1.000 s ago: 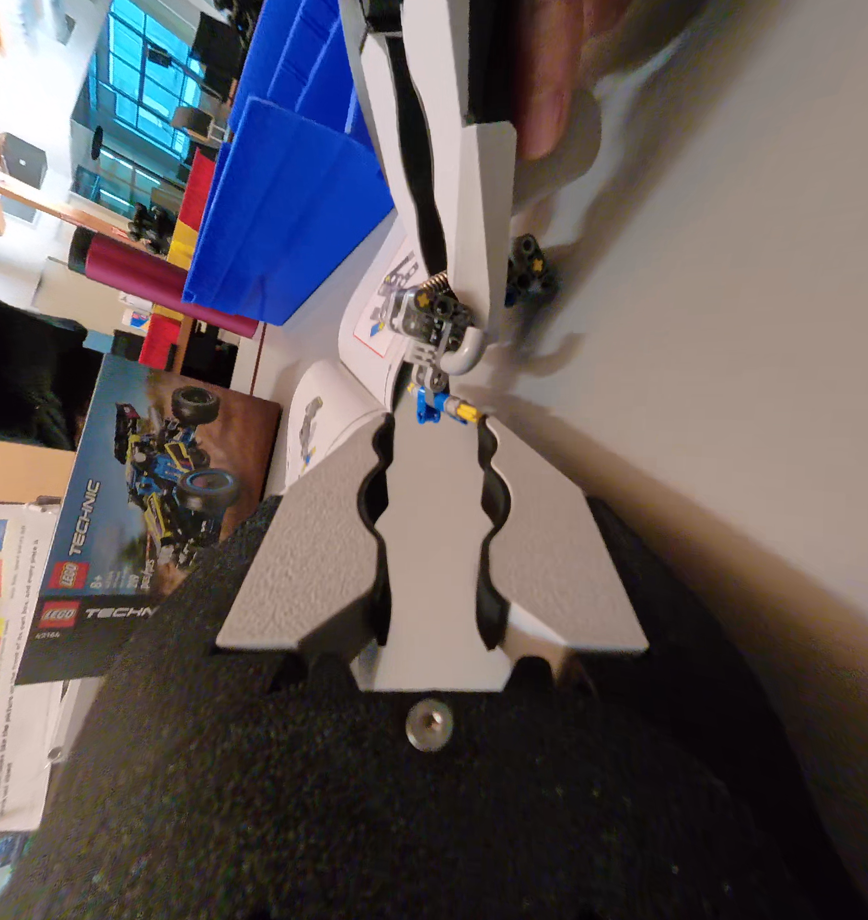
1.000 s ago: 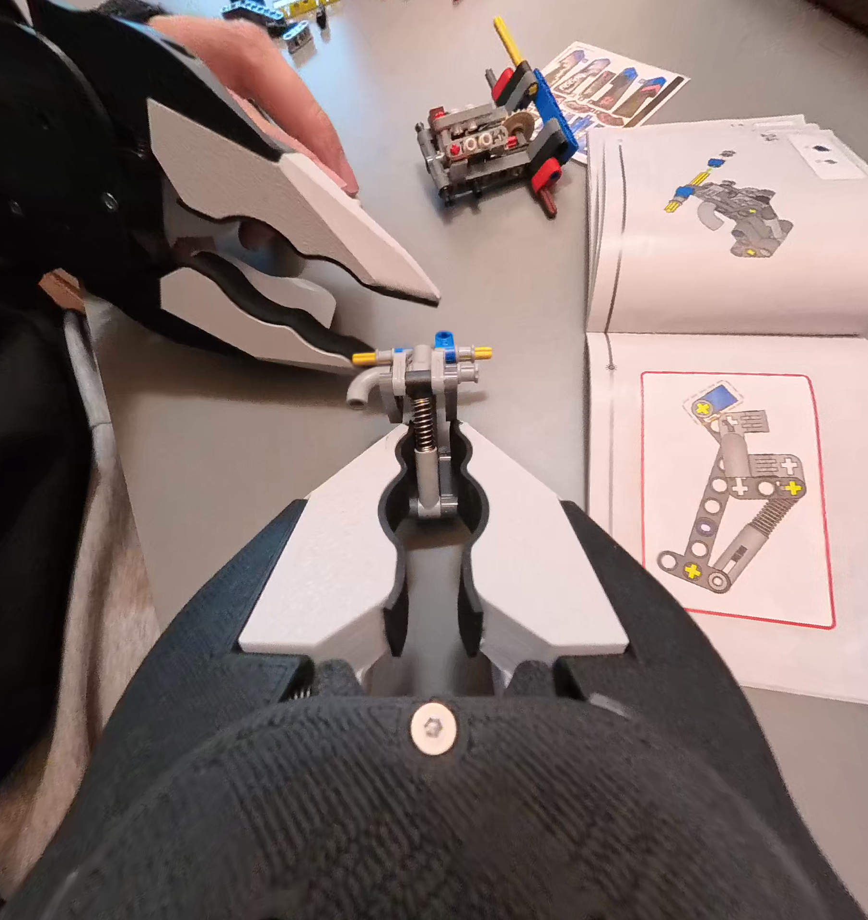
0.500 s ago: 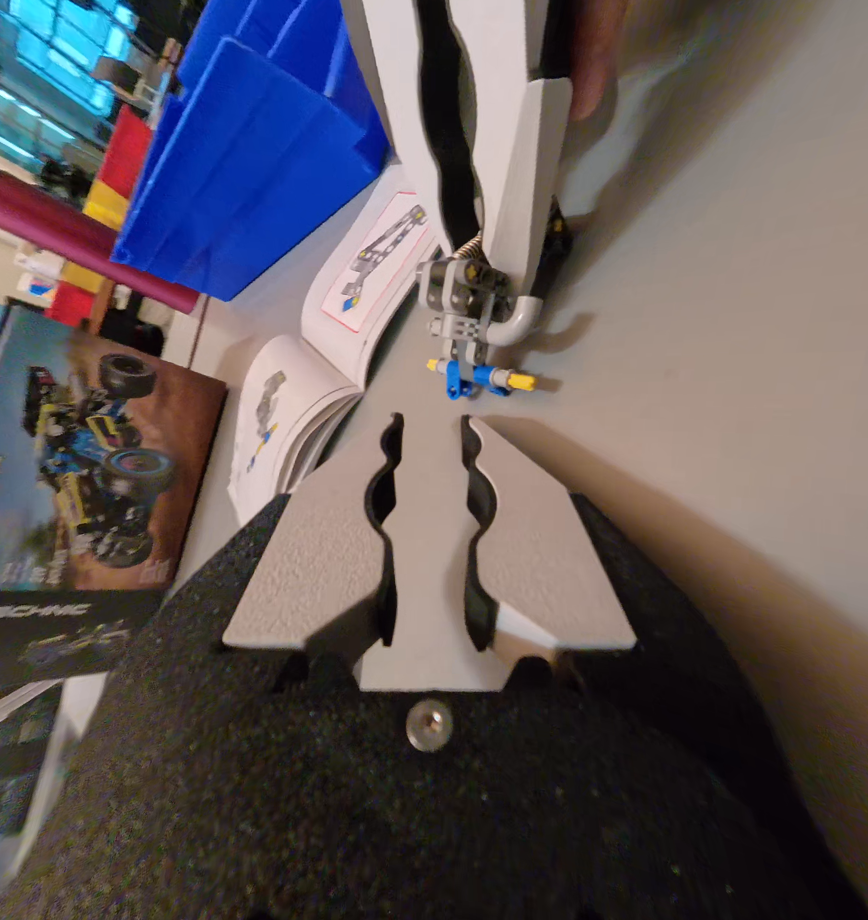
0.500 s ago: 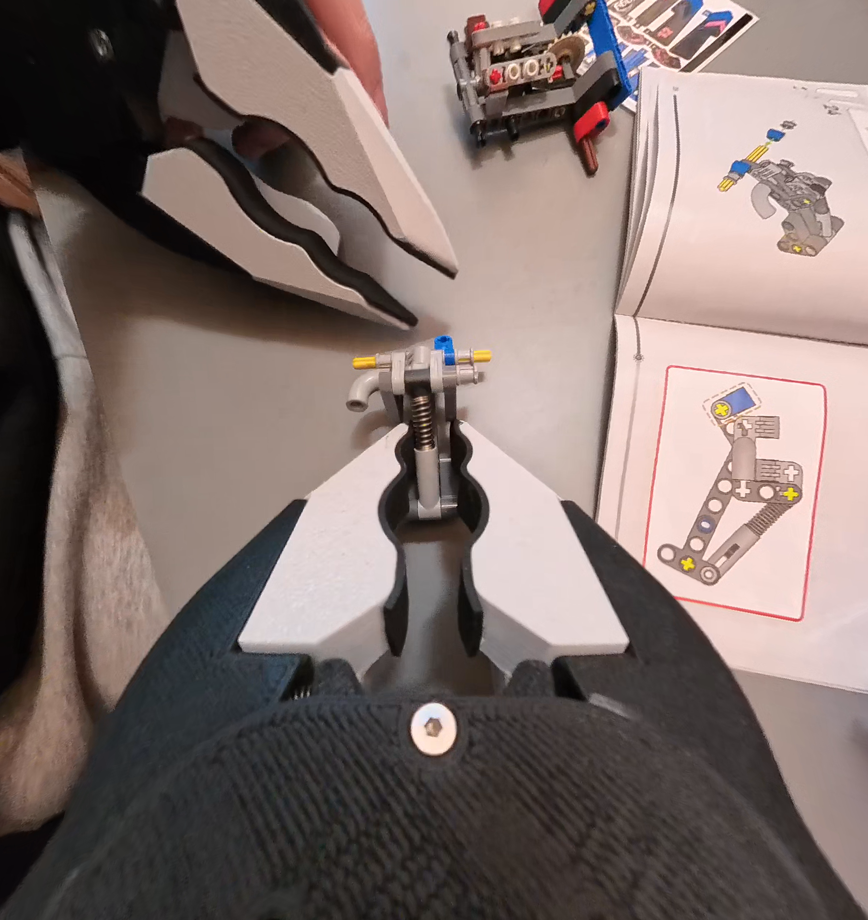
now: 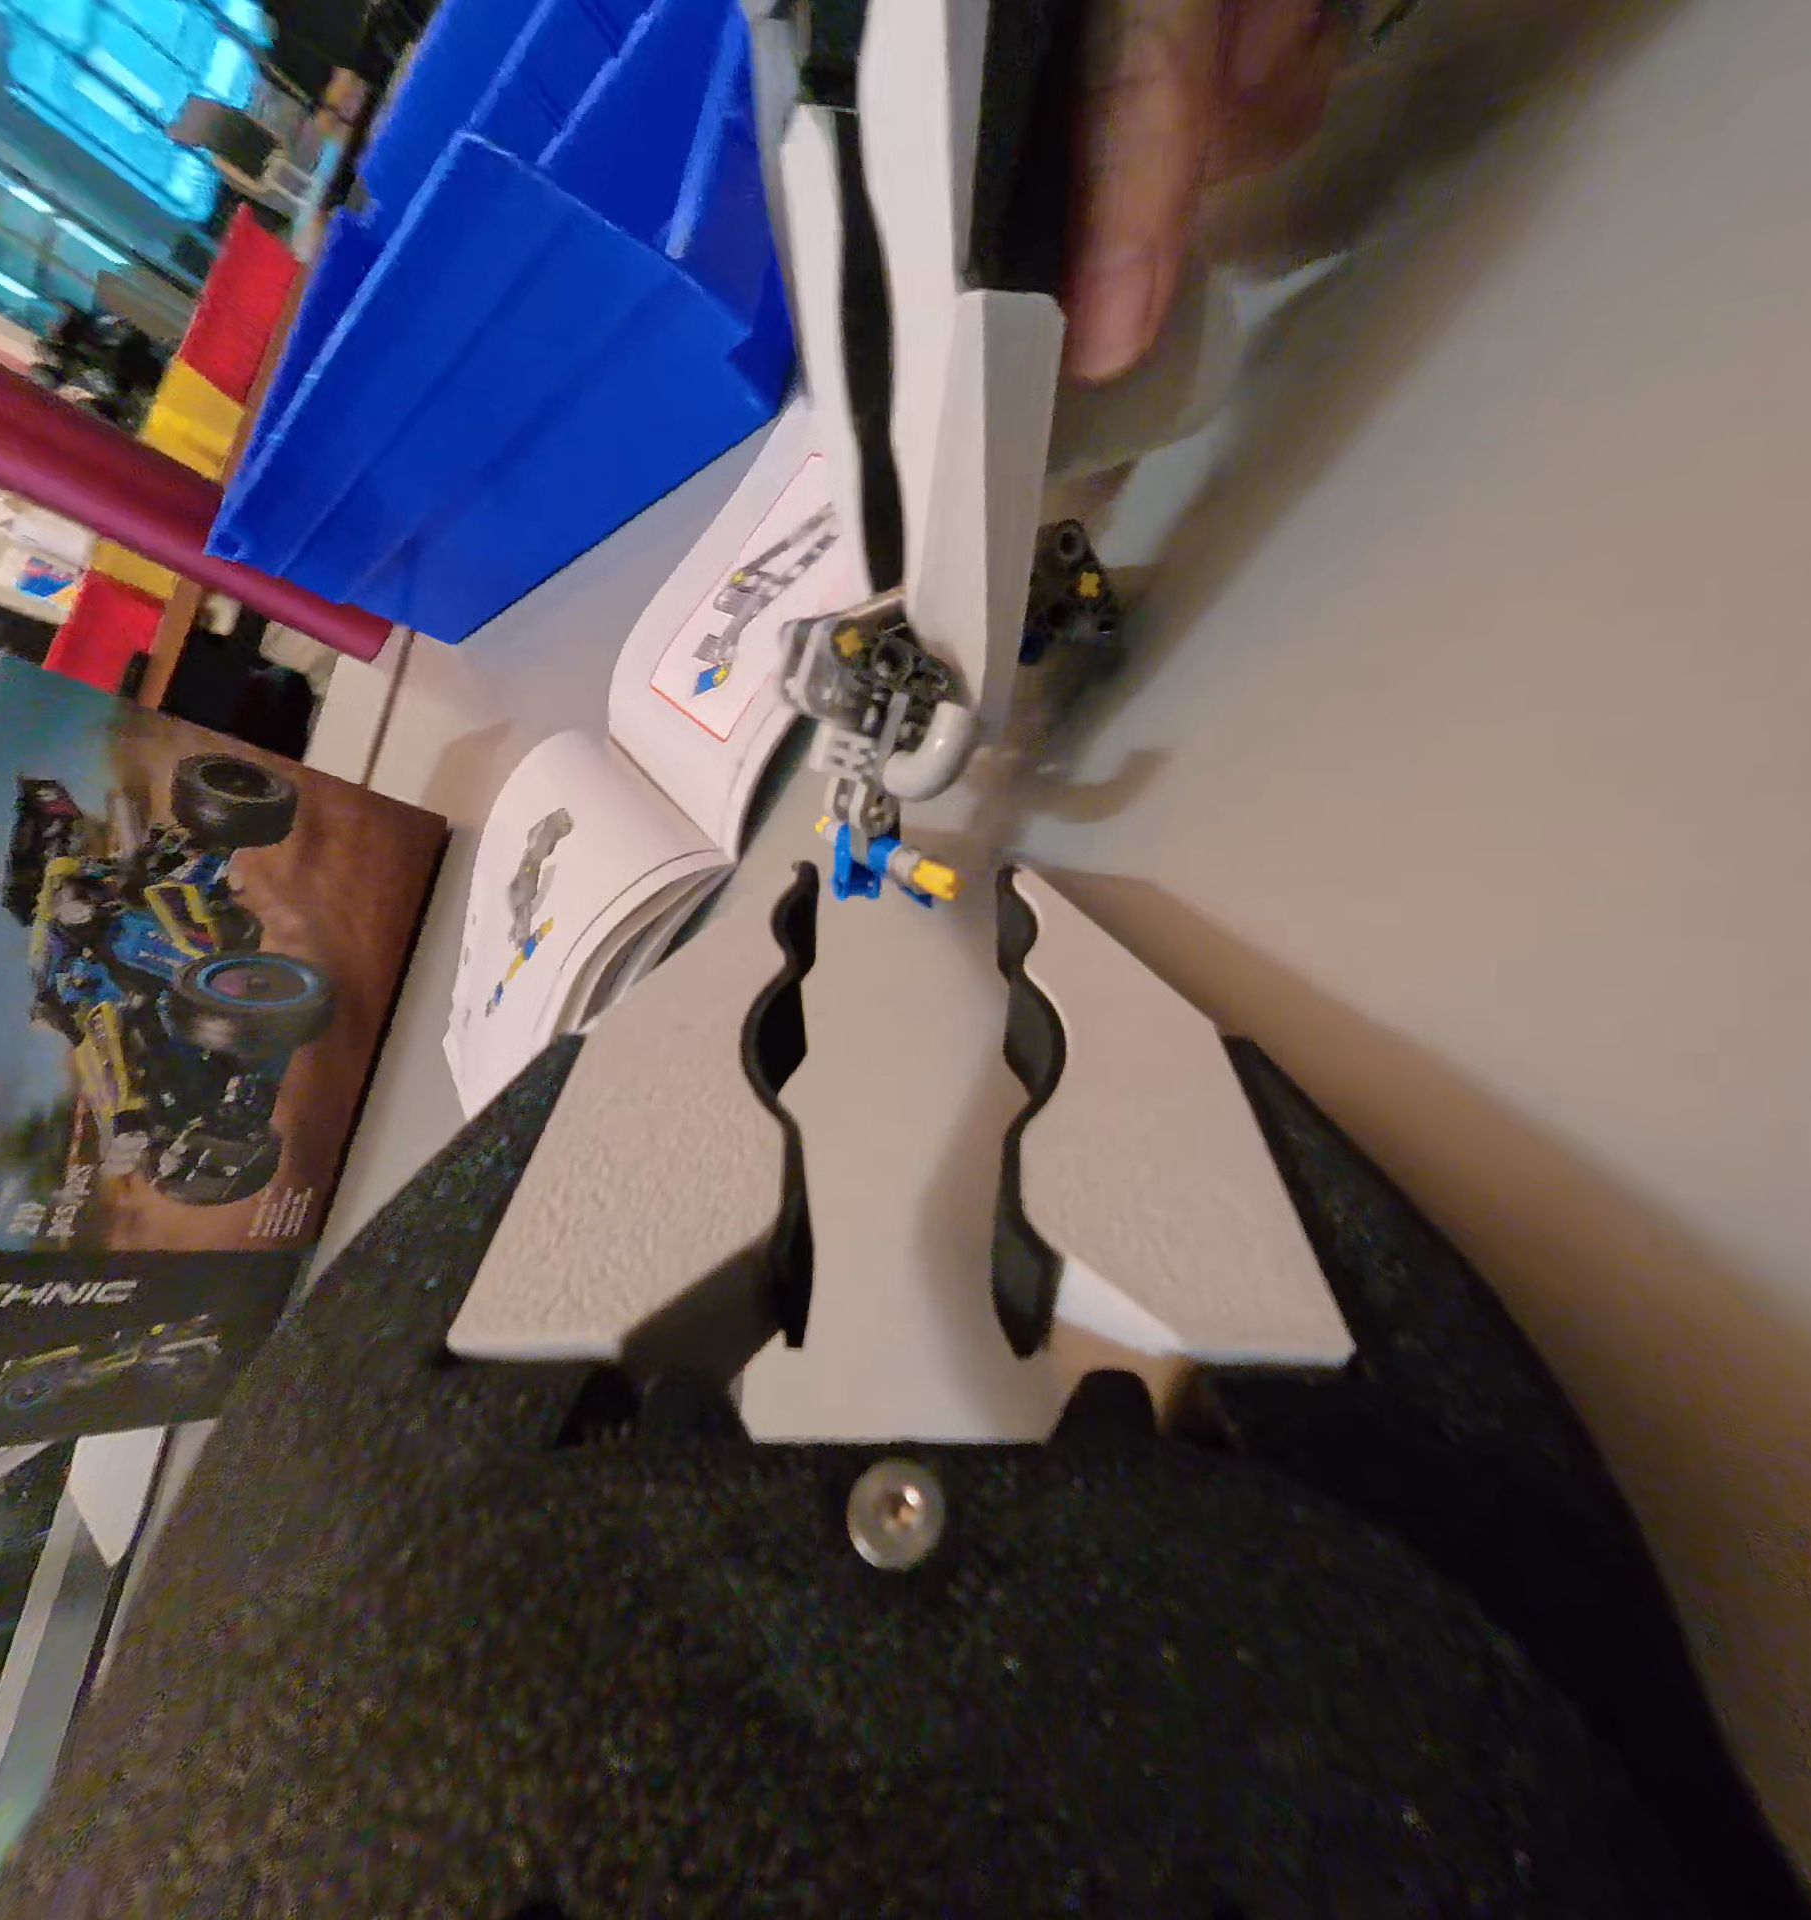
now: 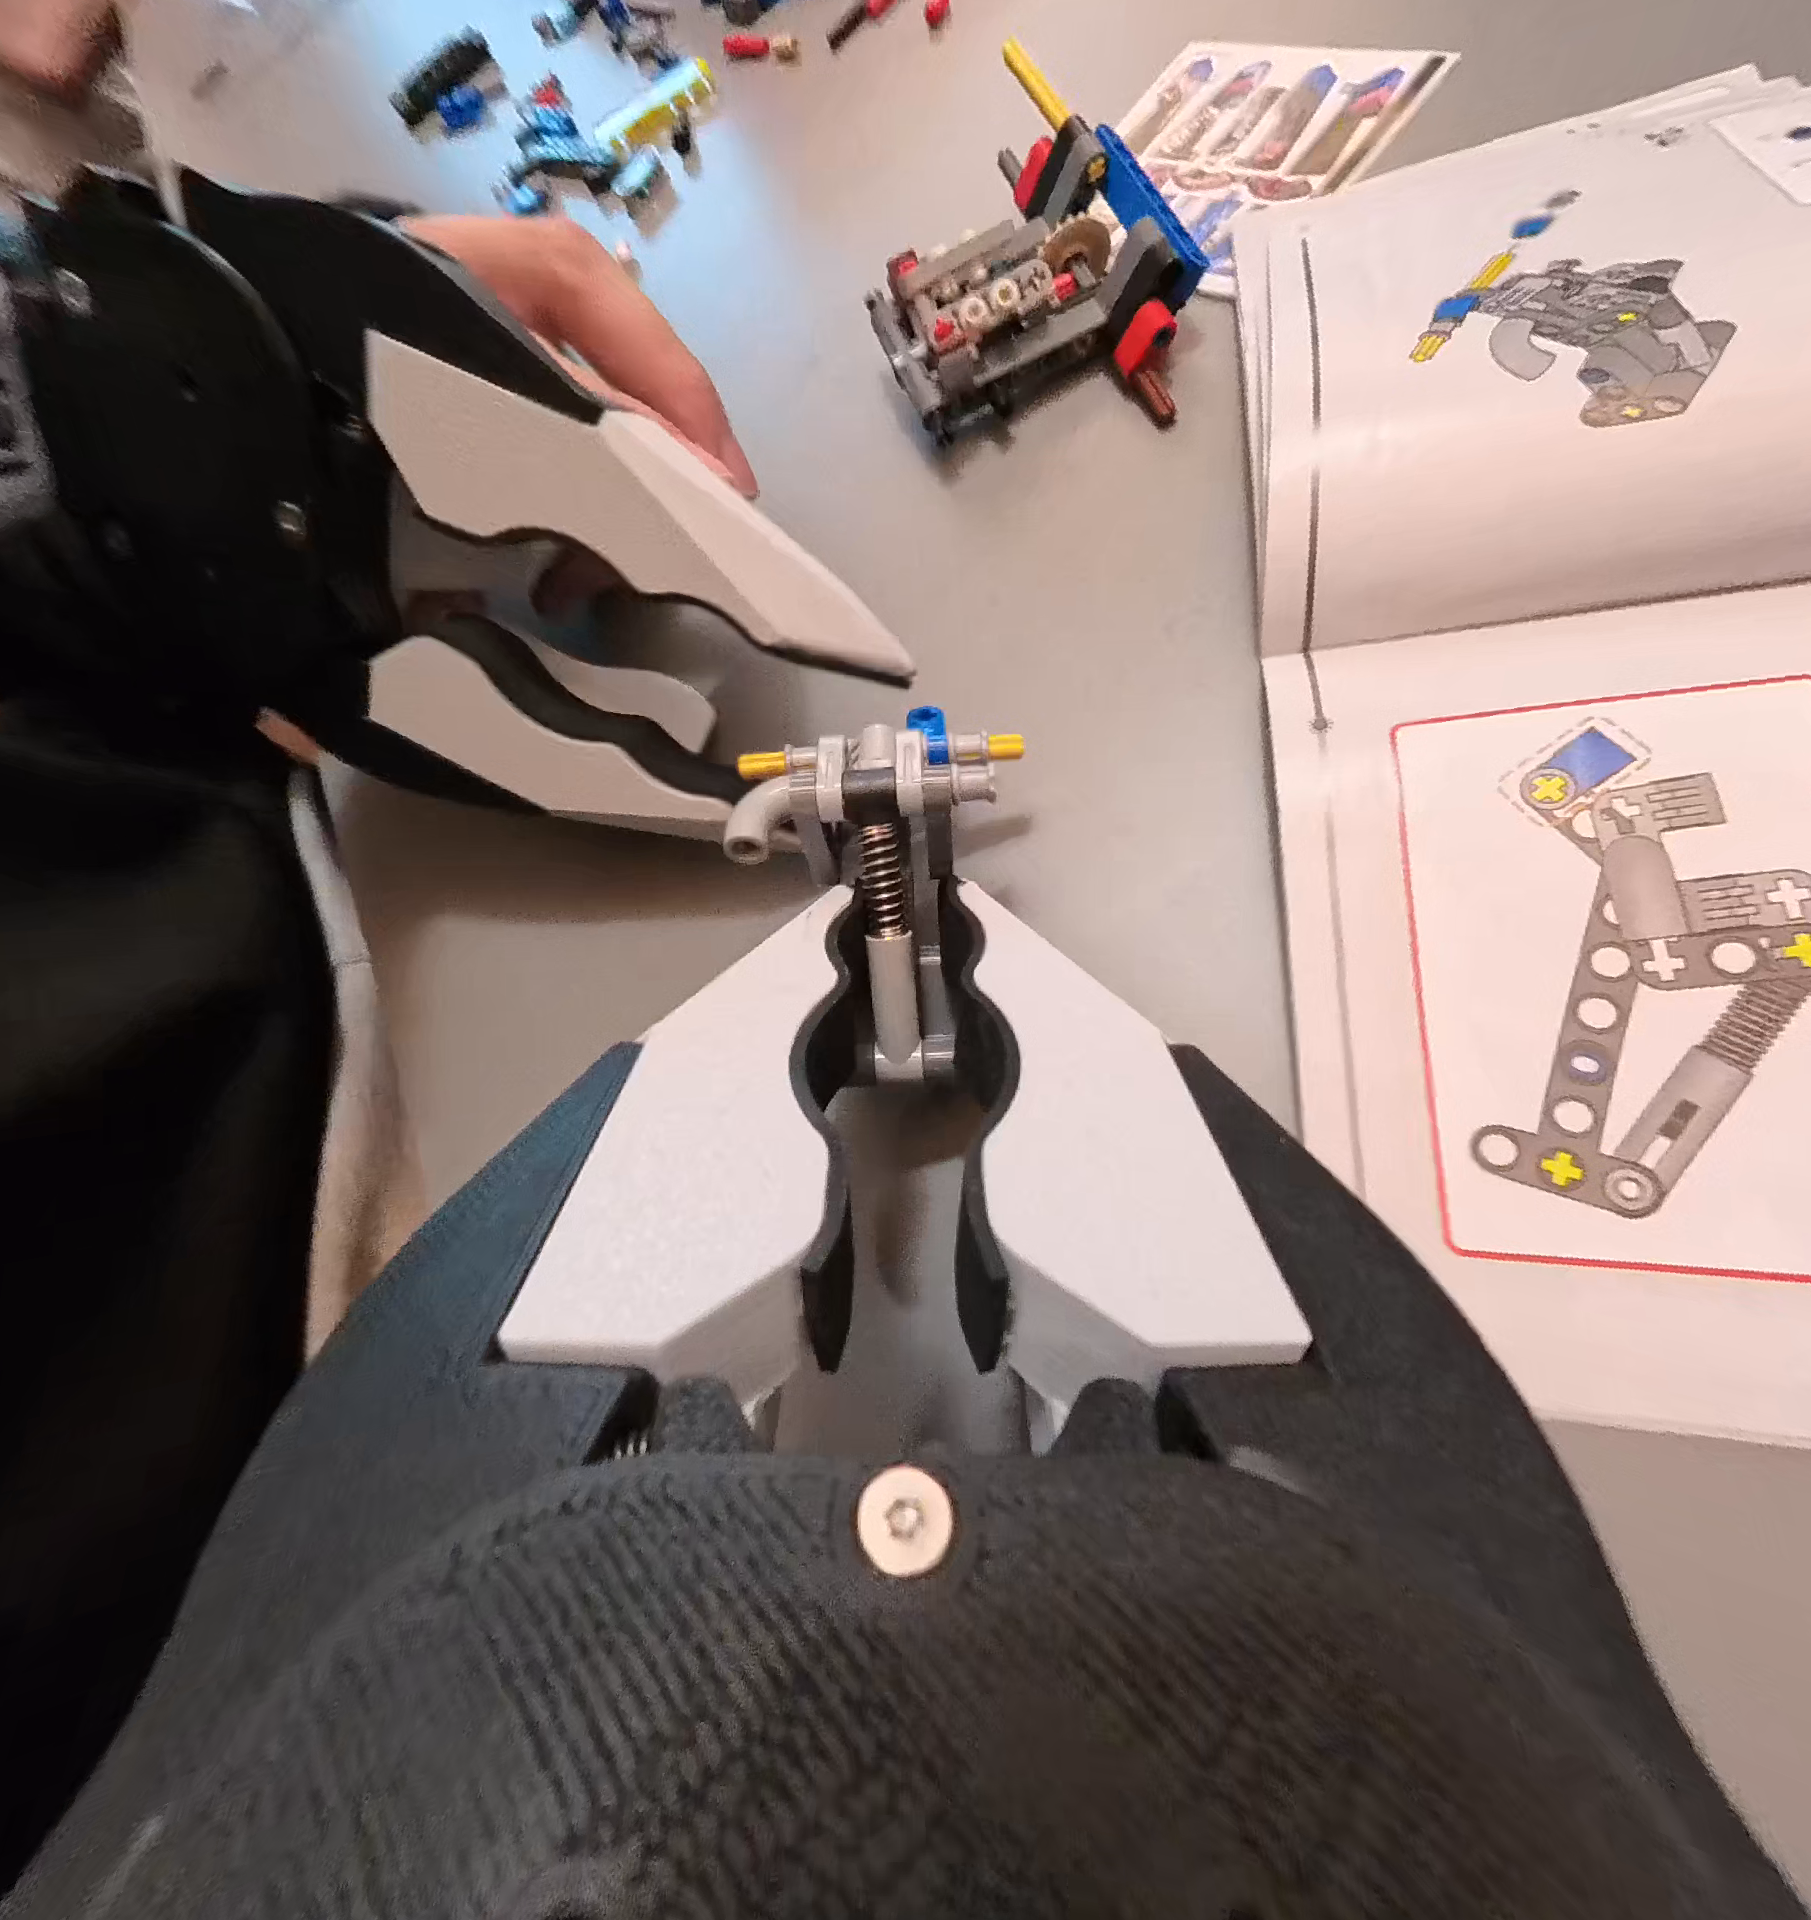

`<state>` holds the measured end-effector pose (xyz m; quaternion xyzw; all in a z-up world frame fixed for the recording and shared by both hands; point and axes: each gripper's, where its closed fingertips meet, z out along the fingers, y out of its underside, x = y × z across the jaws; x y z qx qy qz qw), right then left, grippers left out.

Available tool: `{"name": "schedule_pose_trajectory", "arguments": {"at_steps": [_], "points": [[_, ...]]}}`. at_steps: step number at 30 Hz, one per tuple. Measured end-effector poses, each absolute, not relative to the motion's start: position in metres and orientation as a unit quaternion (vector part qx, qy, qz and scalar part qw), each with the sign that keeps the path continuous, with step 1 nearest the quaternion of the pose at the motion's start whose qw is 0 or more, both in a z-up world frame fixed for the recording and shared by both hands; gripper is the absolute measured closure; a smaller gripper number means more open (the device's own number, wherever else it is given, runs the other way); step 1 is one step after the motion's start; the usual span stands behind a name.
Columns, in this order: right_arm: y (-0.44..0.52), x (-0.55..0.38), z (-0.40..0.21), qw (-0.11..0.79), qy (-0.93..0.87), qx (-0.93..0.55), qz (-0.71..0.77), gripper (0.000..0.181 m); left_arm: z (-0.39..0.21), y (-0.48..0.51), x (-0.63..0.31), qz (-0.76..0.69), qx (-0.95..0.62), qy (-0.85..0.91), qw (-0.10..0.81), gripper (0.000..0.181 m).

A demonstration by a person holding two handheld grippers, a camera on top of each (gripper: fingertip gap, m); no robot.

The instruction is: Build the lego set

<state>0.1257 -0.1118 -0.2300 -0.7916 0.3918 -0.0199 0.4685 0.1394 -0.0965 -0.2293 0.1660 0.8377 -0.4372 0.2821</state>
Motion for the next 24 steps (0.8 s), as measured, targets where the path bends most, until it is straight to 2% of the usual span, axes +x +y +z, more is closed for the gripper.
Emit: {"name": "schedule_pose_trajectory", "arguments": {"at_steps": [1, 6, 9, 14, 24], "points": [[-0.109, 0.125, -0.226, 0.485, 0.389, -0.783, -0.01, 0.171, -0.227, -0.096, 0.143, -0.443, 0.156, 0.834, 0.291, 0.151], [-0.106, 0.124, -0.22, 0.513, 0.376, -0.771, 0.002, 0.171, -0.217, -0.095, 0.144, -0.467, 0.172, 0.808, 0.314, 0.157], [-0.11, 0.121, -0.226, 0.495, 0.373, -0.785, -0.002, 0.171, -0.213, -0.09, 0.145, -0.472, 0.194, 0.79, 0.34, 0.17], [-0.107, 0.12, -0.234, 0.46, 0.356, -0.813, -0.019, 0.171, -0.227, -0.087, 0.144, -0.444, 0.221, 0.803, 0.33, 0.171], [-0.108, 0.119, -0.245, 0.304, 0.262, -0.906, -0.136, 0.17, -0.238, -0.076, 0.153, -0.418, 0.22, 0.825, 0.309, 0.176]]}}
